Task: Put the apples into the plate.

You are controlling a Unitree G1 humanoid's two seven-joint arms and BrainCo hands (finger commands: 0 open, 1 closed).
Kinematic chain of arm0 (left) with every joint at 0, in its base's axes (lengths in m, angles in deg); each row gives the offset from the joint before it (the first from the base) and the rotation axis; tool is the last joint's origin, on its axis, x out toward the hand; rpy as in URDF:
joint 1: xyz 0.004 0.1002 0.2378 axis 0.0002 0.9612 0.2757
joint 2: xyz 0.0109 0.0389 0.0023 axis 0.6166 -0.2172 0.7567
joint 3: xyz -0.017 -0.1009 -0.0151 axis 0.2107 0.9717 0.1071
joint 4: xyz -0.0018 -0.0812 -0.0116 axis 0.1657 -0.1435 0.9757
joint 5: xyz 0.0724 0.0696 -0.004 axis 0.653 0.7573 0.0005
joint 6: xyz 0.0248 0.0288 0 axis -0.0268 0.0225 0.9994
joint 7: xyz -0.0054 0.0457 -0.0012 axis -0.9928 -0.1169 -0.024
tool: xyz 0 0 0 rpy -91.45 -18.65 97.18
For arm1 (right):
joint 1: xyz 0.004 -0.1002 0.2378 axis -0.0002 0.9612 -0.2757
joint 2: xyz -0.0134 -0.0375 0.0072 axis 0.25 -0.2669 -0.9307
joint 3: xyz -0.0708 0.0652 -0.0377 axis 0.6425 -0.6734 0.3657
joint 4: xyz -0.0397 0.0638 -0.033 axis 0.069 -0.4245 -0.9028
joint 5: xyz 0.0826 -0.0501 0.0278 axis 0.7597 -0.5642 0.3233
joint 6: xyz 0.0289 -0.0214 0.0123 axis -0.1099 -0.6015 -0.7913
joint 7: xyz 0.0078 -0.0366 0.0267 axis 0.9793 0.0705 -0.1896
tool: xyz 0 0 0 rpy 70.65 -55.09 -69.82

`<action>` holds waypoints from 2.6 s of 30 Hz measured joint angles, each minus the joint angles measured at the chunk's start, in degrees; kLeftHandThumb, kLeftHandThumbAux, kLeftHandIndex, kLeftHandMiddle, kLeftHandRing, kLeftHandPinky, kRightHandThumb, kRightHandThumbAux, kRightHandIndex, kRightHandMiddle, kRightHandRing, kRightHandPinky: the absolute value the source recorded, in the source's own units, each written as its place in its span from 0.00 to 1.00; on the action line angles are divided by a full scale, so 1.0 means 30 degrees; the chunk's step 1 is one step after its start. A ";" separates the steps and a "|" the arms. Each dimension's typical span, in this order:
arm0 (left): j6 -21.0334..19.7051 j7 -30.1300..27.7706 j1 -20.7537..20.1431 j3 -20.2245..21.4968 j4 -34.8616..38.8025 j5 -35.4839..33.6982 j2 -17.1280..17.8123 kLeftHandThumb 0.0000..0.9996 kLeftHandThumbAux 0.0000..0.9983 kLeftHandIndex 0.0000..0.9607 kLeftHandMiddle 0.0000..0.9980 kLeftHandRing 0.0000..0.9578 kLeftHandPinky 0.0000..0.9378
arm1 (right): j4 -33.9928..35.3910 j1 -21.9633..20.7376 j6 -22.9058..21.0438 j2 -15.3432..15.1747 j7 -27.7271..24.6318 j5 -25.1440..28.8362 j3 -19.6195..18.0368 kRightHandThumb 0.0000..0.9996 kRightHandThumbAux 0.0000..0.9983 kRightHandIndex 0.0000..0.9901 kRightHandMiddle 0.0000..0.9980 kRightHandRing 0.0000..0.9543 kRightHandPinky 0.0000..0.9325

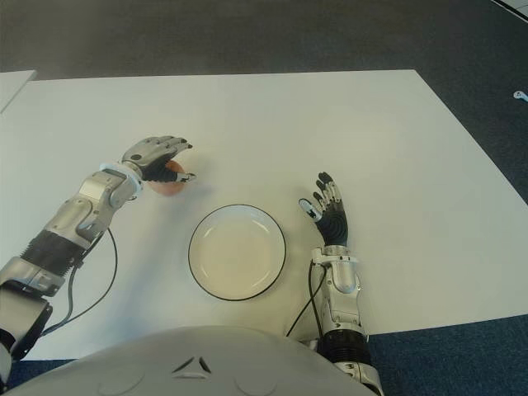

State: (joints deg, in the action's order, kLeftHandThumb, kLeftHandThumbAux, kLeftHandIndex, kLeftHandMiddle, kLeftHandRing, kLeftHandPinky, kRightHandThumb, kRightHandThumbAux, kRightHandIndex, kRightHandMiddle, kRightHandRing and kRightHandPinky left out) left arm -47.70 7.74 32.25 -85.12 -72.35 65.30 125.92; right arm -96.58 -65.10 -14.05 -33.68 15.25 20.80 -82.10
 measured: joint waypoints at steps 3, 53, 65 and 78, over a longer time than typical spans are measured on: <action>0.0002 0.0000 0.0166 0.0000 -0.0002 0.0000 0.0000 0.24 0.26 0.00 0.00 0.00 0.00 | 0.0000 0.0005 0.0000 0.0000 -0.0001 0.0001 -0.0005 0.13 0.60 0.05 0.06 0.02 0.02; 0.1161 0.4699 0.0823 -0.0485 -0.4102 0.0162 -0.0556 0.23 0.28 0.00 0.00 0.00 0.01 | -0.0203 -0.0057 0.0198 -0.0191 -0.0085 0.0295 -0.0043 0.12 0.60 0.04 0.04 0.00 0.02; 0.2859 0.8414 -0.0598 -0.0536 -0.8495 -0.0161 -0.1537 0.21 0.29 0.00 0.00 0.00 0.03 | -0.0536 -0.0181 0.0454 -0.0325 -0.0785 0.0858 -0.0311 0.13 0.60 0.05 0.05 0.01 0.02; 0.3835 1.1031 -0.1593 -0.0826 -1.1370 -0.0415 -0.2327 0.20 0.32 0.01 0.00 0.00 0.03 | -0.0598 -0.0137 0.0466 -0.0632 -0.2100 0.2119 -0.0732 0.13 0.60 0.06 0.06 0.02 0.04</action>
State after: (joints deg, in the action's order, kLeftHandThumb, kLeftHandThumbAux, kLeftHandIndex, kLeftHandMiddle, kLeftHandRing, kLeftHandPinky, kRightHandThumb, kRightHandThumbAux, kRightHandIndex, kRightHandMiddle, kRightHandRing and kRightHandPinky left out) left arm -36.19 40.84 27.48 -87.60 -106.46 64.05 118.93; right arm -98.38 -65.51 -12.65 -35.57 8.95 27.16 -84.29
